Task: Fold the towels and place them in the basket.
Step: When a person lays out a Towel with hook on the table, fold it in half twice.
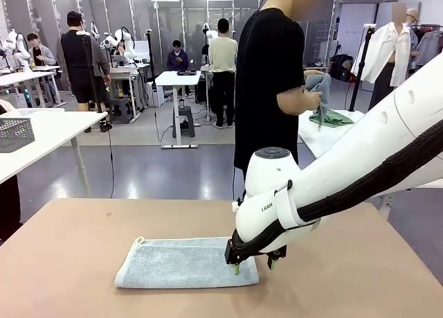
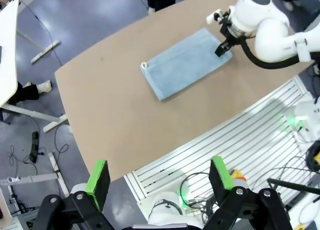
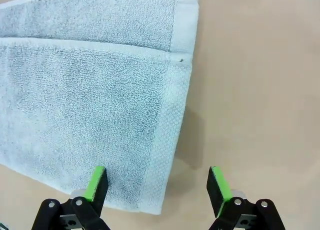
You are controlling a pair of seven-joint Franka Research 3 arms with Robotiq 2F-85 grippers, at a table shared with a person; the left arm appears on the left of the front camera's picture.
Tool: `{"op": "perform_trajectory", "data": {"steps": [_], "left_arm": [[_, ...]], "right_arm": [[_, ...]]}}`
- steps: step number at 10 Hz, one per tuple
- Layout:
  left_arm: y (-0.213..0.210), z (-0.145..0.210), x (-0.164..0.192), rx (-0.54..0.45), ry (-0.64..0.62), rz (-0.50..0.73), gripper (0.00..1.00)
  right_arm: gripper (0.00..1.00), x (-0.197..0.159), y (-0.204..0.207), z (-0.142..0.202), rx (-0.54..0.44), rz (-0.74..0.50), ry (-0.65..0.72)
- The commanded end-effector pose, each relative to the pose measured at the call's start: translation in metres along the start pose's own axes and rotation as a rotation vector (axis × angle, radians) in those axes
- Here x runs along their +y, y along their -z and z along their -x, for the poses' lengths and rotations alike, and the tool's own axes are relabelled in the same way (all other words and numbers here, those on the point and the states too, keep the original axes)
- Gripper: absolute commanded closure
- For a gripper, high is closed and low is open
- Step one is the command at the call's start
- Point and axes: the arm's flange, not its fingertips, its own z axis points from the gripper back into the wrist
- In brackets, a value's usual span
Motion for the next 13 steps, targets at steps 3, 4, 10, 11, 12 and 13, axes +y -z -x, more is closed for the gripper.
{"op": "perform_trajectory", "data": {"steps": [3, 4, 10, 11, 12, 13], "left_arm": [[0.000, 0.000, 0.000, 0.000, 0.000, 0.000, 0.00], [0.000, 0.000, 0.000, 0.000, 0.000, 0.000, 0.00], [0.000, 0.000, 0.000, 0.000, 0.000, 0.000, 0.00], [0.000, 0.000, 0.000, 0.000, 0.000, 0.000, 0.00], [0.000, 0.000, 0.000, 0.000, 0.000, 0.000, 0.00], [0.000, 0.000, 0.000, 0.000, 0.000, 0.000, 0.00]], "right_arm": [[0.00, -0.005, 0.005, -0.003, -0.018, -0.029, 0.009], [0.00, -0.009, 0.006, -0.003, -0.020, -0.038, 0.025], [0.00, -0.006, 0.010, -0.017, 0.011, -0.044, 0.044], [0.00, -0.005, 0.011, -0.018, 0.013, -0.033, 0.046], [0.26, -0.005, 0.013, -0.018, 0.017, -0.023, 0.040], [0.52, -0.004, 0.014, -0.018, 0.018, -0.016, 0.033]]}}
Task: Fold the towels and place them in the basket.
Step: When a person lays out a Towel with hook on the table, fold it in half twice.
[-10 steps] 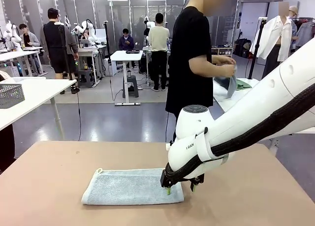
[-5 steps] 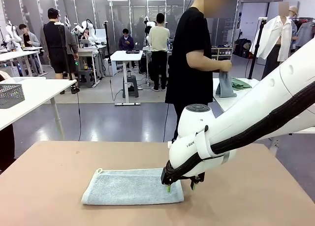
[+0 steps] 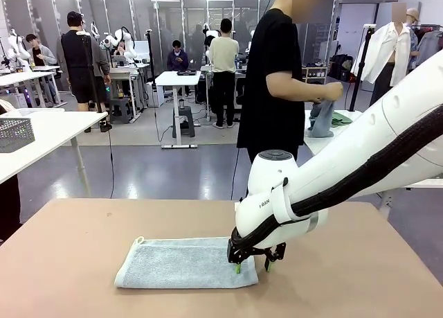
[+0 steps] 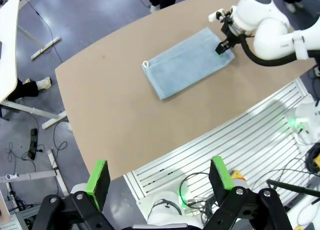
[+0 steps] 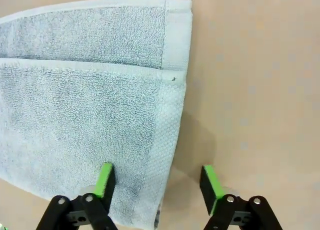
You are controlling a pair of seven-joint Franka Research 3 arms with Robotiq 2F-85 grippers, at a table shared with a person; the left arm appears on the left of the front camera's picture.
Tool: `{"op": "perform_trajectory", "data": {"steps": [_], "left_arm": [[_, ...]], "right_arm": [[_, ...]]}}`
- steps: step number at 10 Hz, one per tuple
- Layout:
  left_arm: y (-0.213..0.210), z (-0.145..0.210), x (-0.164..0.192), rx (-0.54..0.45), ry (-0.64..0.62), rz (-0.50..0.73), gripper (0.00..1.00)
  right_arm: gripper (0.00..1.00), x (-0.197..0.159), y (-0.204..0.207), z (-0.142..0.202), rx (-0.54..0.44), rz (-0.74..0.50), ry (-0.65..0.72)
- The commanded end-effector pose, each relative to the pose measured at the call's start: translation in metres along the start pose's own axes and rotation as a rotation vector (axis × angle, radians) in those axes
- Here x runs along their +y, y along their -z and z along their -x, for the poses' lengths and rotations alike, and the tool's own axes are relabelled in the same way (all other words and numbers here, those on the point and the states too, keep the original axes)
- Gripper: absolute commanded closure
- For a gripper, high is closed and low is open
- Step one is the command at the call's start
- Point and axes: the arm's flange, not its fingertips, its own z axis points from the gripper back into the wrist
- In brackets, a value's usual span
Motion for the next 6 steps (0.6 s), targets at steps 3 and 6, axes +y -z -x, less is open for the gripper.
{"op": "perform_trajectory", "data": {"steps": [3, 6], "left_arm": [[-0.0068, 0.0039, -0.0053, -0.014, 0.014, -0.001, 0.00], [-0.0068, 0.0039, -0.0053, -0.014, 0.014, -0.001, 0.00]], "right_arm": [[1.00, 0.0039, 0.0059, -0.0042, 0.018, 0.017, -0.018], [1.00, 0.0030, 0.0049, -0.0038, 0.017, 0.015, -0.020]]}}
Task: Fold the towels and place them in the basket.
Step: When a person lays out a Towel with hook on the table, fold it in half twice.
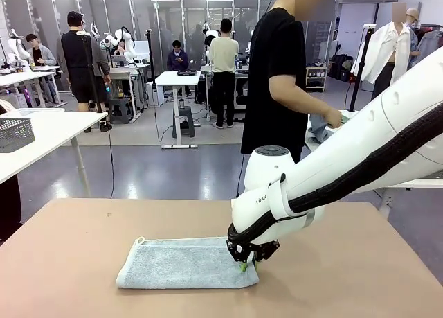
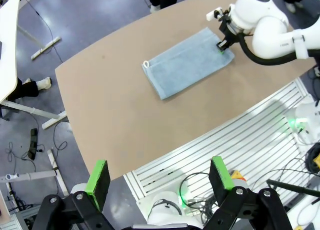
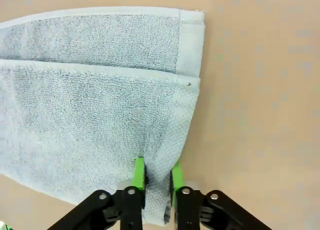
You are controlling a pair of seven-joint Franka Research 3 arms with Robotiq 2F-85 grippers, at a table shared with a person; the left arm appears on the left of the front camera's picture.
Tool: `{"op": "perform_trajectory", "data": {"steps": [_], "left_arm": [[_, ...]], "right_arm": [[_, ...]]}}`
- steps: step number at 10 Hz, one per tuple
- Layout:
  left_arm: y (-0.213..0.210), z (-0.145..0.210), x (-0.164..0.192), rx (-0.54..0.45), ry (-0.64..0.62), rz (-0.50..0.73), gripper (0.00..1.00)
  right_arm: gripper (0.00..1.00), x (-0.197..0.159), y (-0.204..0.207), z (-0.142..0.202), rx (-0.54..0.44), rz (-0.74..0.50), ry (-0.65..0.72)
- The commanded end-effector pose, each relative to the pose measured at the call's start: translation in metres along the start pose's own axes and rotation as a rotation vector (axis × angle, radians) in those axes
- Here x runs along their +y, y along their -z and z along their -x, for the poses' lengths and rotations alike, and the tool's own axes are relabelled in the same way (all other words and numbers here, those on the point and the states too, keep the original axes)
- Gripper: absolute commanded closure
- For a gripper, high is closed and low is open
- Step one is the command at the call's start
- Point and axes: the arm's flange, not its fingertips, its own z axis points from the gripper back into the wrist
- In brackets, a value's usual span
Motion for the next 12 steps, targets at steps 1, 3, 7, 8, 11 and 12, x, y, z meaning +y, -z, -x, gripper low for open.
{"op": "perform_trajectory", "data": {"steps": [1, 3, 7, 8, 11, 12], "left_arm": [[-0.007, 0.004, -0.005, -0.014, 0.014, -0.001, 0.00], [-0.007, 0.004, -0.005, -0.014, 0.014, -0.001, 0.00], [-0.007, 0.004, -0.005, -0.014, 0.014, -0.001, 0.00], [-0.007, 0.004, -0.005, -0.014, 0.014, -0.001, 0.00], [-0.007, 0.004, -0.005, -0.014, 0.014, -0.001, 0.00], [-0.007, 0.004, -0.005, -0.014, 0.014, -0.001, 0.00]], "right_arm": [[1.00, -0.006, 0.012, 0.001, 0.023, 0.018, -0.006], [1.00, -0.008, 0.009, 0.002, 0.015, 0.014, -0.004], [1.00, -0.021, -0.036, 0.006, -0.025, 0.109, -0.110], [1.00, -0.031, -0.058, 0.011, -0.035, 0.202, -0.121], [1.00, -0.041, -0.116, 0.025, -0.051, 0.404, -0.166], [1.00, -0.033, -0.128, 0.025, -0.068, 0.417, -0.190]]}}
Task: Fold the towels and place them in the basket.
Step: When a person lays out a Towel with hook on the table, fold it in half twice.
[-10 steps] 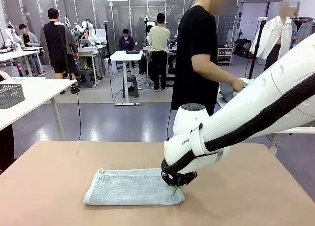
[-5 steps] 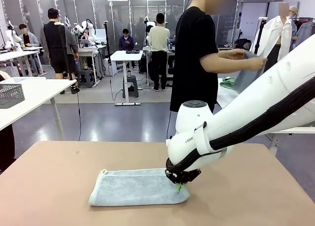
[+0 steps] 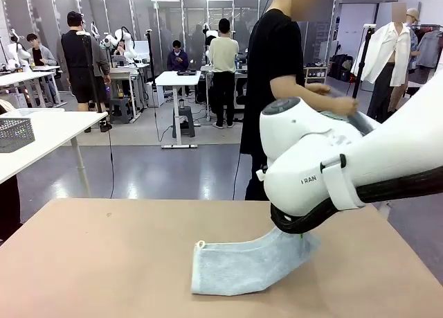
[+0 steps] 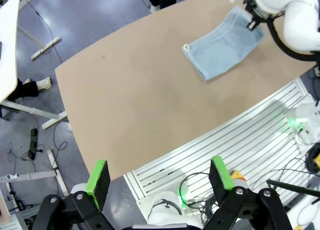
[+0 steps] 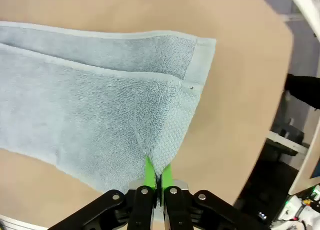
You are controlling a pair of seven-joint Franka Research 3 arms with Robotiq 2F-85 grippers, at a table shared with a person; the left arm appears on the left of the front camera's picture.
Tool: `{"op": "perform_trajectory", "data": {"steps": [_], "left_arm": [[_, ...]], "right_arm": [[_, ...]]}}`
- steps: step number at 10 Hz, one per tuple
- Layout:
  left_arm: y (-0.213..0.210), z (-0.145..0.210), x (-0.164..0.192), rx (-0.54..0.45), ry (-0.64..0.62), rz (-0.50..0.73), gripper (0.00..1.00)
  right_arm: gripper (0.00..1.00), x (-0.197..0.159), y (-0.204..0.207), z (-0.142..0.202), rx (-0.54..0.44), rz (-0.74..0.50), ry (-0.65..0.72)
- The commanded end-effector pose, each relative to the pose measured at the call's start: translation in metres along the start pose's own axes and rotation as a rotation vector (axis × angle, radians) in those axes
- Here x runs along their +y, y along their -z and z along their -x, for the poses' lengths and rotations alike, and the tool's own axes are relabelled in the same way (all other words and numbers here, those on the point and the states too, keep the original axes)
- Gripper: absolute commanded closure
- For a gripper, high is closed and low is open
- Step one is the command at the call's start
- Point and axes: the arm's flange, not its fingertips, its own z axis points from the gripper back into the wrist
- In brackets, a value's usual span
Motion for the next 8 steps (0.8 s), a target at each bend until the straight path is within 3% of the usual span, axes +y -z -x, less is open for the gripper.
{"op": "perform_trajectory", "data": {"steps": [1, 4, 8], "left_arm": [[-0.007, 0.004, -0.005, -0.014, 0.014, -0.001, 0.00], [-0.007, 0.004, -0.005, -0.014, 0.014, -0.001, 0.00], [-0.007, 0.004, -0.005, -0.014, 0.014, -0.001, 0.00]], "right_arm": [[1.00, 0.021, -0.018, -0.008, -0.048, 0.016, -0.011], [1.00, 0.061, -0.032, -0.028, -0.057, -0.038, -0.050], [1.00, 0.116, -0.023, -0.047, 0.019, -0.143, -0.067]]}}
